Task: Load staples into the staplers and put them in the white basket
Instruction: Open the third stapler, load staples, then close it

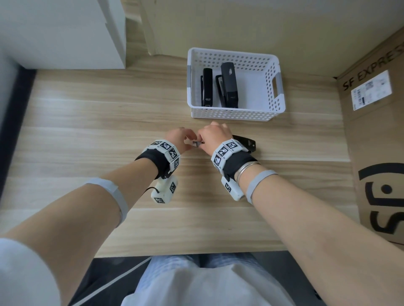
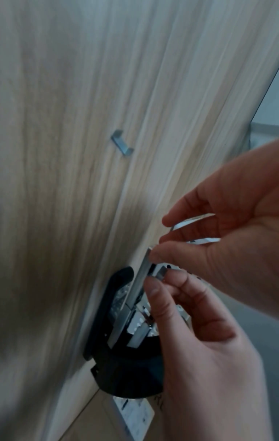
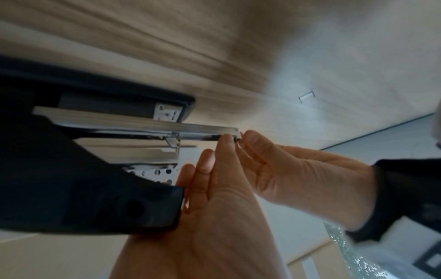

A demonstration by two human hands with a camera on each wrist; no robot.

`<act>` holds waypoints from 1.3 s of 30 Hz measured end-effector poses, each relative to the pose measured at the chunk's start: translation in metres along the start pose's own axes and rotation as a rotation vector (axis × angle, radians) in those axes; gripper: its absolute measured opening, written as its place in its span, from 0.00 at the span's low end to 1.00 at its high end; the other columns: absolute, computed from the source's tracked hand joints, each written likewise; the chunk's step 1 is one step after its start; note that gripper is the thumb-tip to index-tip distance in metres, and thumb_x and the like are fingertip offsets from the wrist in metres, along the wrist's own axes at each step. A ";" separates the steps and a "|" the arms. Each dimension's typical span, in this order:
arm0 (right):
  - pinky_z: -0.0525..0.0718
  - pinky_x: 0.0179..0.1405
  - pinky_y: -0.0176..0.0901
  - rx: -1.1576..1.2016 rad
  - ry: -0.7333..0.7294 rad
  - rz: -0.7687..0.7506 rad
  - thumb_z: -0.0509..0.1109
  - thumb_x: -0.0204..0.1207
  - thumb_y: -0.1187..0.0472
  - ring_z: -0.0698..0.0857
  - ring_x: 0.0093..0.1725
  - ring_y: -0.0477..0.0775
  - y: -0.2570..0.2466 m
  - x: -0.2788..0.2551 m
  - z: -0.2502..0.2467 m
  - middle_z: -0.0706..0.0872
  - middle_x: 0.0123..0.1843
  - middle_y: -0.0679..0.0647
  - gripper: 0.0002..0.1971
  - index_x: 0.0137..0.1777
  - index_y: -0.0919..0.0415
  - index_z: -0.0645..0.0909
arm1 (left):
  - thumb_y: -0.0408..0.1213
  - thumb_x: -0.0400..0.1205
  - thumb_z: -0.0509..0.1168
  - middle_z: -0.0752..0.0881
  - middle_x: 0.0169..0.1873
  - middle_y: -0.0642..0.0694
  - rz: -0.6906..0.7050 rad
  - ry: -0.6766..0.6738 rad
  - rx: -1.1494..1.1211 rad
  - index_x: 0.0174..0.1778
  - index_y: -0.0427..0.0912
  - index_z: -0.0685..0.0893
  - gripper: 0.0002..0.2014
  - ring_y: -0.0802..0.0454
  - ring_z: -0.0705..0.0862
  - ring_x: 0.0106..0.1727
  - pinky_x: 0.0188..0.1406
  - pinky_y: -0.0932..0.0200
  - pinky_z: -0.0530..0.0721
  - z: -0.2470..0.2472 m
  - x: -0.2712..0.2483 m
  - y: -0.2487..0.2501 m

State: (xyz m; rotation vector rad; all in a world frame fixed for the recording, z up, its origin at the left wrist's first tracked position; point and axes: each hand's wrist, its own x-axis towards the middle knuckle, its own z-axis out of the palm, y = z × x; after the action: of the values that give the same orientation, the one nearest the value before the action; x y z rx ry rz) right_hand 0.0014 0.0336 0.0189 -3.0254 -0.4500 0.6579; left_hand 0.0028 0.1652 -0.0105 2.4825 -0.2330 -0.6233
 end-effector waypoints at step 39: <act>0.68 0.63 0.53 0.002 -0.036 0.136 0.66 0.80 0.50 0.76 0.66 0.54 0.004 0.009 0.002 0.88 0.55 0.50 0.09 0.53 0.50 0.85 | 0.29 0.73 0.66 0.81 0.46 0.40 0.010 -0.211 0.219 0.52 0.38 0.84 0.11 0.40 0.81 0.51 0.54 0.52 0.80 -0.005 -0.023 -0.054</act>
State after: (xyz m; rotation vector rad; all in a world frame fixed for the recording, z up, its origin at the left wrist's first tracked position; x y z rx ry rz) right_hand 0.0098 0.0327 0.0135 -3.0676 -0.2447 0.7198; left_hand -0.0136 0.2187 -0.0286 2.6199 -0.4136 -0.8990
